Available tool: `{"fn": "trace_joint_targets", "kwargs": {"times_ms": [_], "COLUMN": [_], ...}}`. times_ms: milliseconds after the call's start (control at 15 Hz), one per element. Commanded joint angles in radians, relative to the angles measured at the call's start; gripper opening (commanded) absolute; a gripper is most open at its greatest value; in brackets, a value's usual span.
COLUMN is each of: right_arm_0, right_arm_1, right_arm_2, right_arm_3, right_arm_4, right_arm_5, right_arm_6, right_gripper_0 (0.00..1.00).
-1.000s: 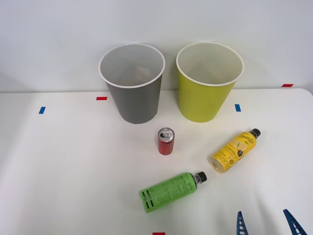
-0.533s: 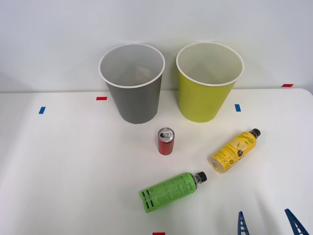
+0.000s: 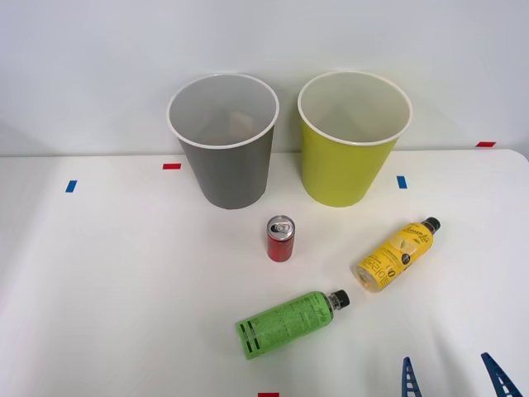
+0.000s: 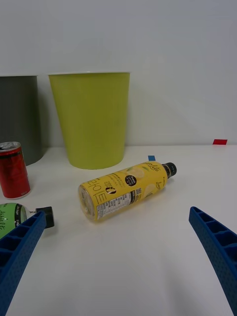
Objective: Put cans in the gray bin, plastic bottles in the light green bin
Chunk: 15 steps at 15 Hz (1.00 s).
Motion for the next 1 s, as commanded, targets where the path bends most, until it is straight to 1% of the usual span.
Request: {"fn": "trace_joint_targets", "kwargs": {"times_ms": [67, 1000], "right_arm_0": [0.000, 0.000], "right_arm_1": [0.000, 0.000], "right_arm_2": [0.000, 0.000], "right_arm_3": [0.000, 0.000], "right_arm_4": [0.000, 0.000], "right_arm_5": [0.000, 0.000], "right_arm_6": [0.000, 0.000], "right_gripper_0": [1.00, 1.00]}}
